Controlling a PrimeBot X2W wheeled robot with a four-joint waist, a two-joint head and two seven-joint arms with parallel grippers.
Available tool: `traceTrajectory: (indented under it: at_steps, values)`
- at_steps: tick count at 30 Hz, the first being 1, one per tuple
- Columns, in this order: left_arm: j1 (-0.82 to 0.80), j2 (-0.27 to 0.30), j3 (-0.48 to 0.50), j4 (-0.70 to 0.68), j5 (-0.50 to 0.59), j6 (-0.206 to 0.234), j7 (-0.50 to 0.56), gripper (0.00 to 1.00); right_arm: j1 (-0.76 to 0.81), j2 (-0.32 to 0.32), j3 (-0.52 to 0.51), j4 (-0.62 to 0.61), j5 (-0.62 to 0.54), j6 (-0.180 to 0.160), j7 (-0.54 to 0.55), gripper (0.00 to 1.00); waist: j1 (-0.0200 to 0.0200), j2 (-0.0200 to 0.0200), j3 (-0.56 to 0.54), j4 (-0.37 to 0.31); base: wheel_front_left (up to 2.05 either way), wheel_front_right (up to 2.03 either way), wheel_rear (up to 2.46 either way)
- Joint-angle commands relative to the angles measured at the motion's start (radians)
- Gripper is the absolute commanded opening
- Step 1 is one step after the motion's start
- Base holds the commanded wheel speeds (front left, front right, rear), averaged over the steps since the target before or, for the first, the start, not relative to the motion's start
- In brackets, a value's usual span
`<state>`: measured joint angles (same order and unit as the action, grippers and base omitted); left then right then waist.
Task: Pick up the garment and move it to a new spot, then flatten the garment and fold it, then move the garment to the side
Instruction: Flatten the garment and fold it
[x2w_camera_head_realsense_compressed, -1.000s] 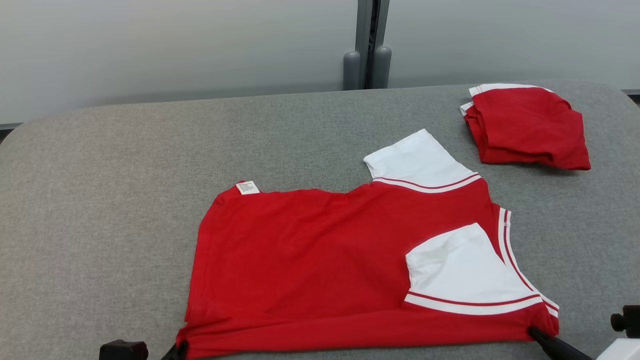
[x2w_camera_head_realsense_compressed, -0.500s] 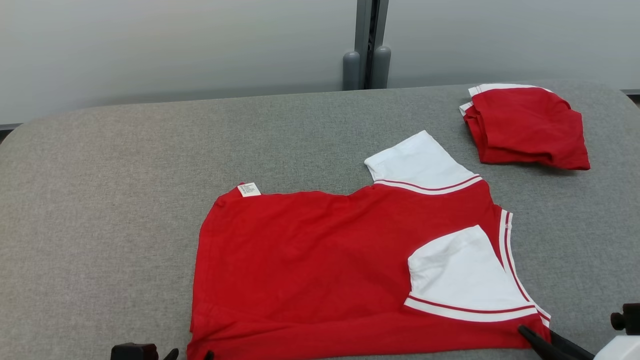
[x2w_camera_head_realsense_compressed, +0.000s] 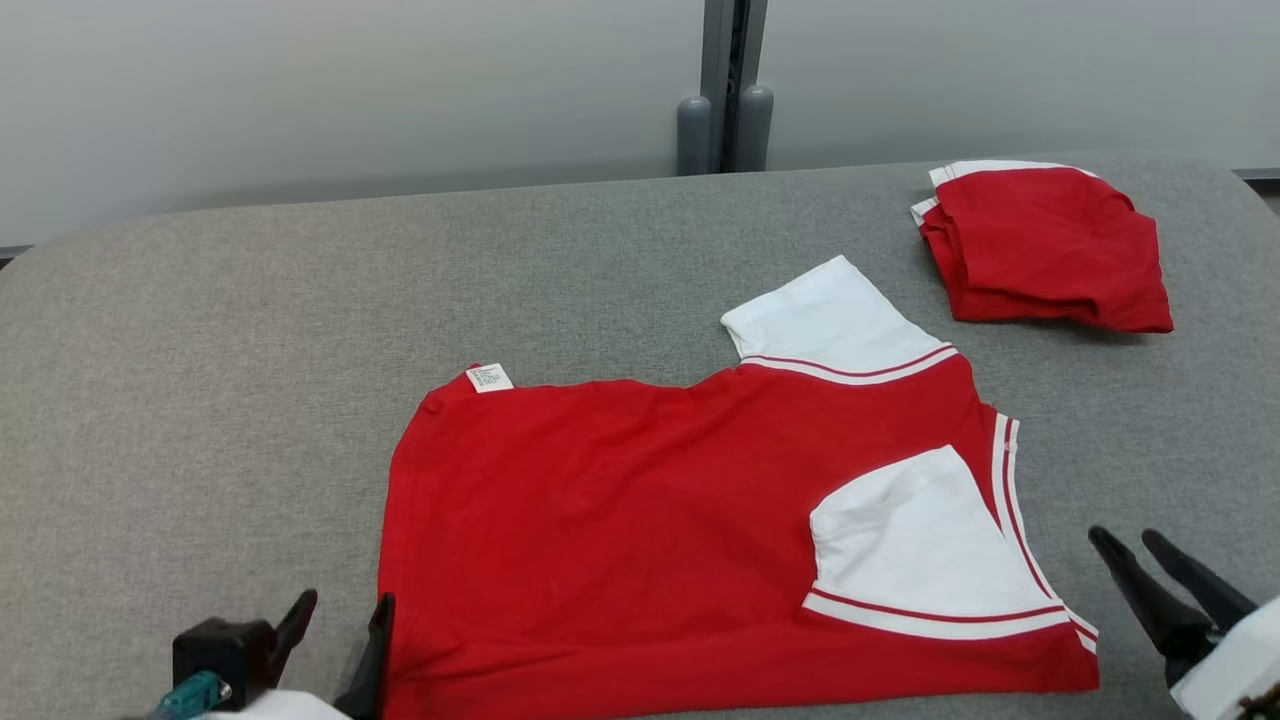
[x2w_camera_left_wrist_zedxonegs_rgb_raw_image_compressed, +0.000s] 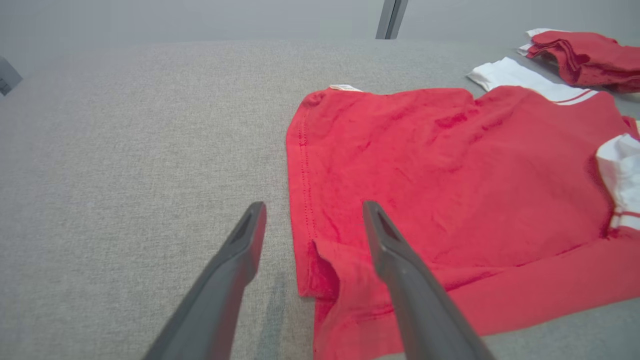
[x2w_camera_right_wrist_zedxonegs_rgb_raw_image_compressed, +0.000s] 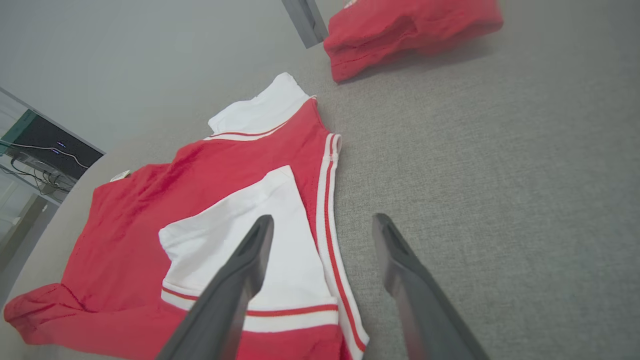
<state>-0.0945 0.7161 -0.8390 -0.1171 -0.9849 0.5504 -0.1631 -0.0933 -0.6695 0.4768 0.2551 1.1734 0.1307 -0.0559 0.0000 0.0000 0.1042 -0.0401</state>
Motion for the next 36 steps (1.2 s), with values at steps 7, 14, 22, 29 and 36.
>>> traceTrajectory:
  at_steps: [7, 14, 22, 29, 36]
  values:
    - [-0.160, -0.017, -0.033, 0.048, 0.068, -0.042, 0.054, 1.00, -0.136, 0.060, -0.077, 0.025, -0.156, 0.000, 0.032, 1.00, 0.0000, 0.0000, 0.035, 0.013, 0.00, 0.00, 0.00]
    - [-0.337, -0.101, -0.030, 0.227, 0.054, -0.150, 0.100, 1.00, -0.315, 0.126, -0.108, 0.057, -0.182, 0.000, 0.108, 1.00, 0.0000, 0.0000, 0.099, 0.028, 0.00, 0.00, 0.00]
    - [-0.522, -0.185, -0.050, 0.400, 0.080, -0.230, 0.154, 1.00, -0.535, 0.132, -0.073, 0.120, -0.196, 0.000, 0.188, 1.00, 0.0000, 0.0000, 0.207, 0.047, 0.00, 0.00, 0.00]
    - [-0.661, -0.261, -0.078, 0.515, 0.101, -0.274, 0.211, 1.00, -0.730, 0.121, -0.002, 0.235, -0.192, 0.000, 0.275, 1.00, 0.0000, 0.0000, 0.296, 0.084, 0.00, 0.00, 0.00]
    - [-0.736, -0.320, -0.083, 0.588, 0.090, -0.285, 0.244, 1.00, -0.845, 0.136, 0.071, 0.351, -0.178, 0.000, 0.330, 1.00, 0.0000, 0.0000, 0.339, 0.117, 0.00, 0.00, 0.00]
